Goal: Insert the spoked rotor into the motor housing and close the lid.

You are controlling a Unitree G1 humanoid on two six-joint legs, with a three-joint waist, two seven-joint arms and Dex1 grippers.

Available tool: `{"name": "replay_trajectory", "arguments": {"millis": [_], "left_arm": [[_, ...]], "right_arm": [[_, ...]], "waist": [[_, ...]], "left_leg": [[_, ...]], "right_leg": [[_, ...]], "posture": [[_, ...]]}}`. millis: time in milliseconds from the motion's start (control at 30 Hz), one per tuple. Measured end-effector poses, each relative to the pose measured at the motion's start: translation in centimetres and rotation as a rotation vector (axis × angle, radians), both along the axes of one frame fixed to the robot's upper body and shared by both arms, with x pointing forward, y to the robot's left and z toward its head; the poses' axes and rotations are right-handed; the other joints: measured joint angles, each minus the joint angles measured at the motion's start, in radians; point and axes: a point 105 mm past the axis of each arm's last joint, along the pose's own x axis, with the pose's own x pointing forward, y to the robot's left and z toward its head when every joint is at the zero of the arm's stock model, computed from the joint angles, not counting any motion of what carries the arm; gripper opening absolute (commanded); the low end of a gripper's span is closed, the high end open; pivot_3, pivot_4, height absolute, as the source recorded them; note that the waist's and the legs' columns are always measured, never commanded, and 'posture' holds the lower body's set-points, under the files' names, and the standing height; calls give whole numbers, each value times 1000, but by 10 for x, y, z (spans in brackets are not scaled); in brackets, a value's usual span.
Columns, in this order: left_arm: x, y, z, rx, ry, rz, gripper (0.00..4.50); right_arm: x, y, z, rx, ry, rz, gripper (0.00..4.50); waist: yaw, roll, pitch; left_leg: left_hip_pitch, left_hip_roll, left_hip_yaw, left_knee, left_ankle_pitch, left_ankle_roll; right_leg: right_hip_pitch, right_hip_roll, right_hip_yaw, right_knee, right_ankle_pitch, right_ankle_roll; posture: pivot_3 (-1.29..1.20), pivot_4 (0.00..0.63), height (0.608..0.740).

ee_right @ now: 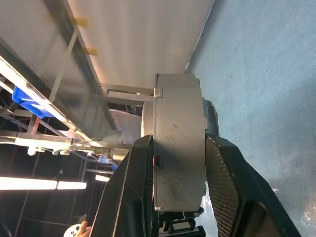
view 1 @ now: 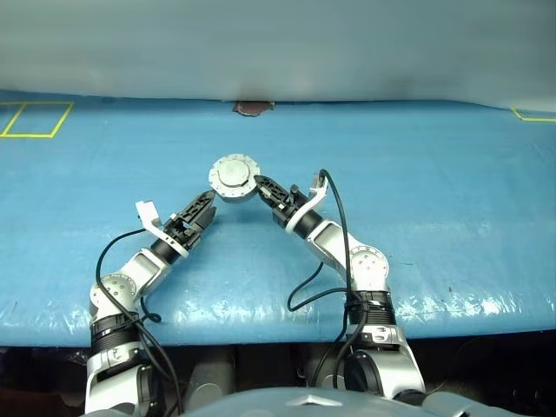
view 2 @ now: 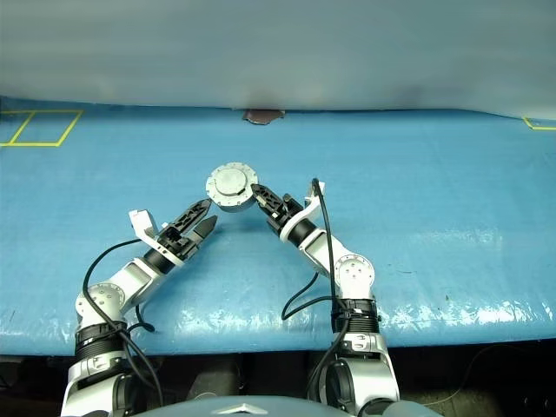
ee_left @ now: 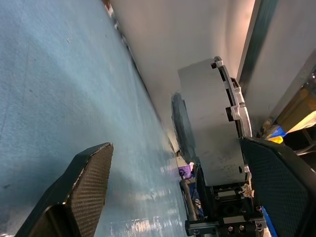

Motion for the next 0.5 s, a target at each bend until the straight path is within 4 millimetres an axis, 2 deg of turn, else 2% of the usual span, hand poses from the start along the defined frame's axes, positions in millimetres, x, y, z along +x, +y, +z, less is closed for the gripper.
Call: {"name": "replay_trajectory", "arguments": {"millis": [500], "left_arm": [[-1,2,8,-63,-29,4,4485]], "right_arm": [[-9,17,-7,-42,18,86,1221]], "waist": [[0,0,0]], "left_leg": [[0,0,0,1,0,0]], "right_leg": [[0,0,0,0,1,0]], "posture": [[0,150,740]]}}
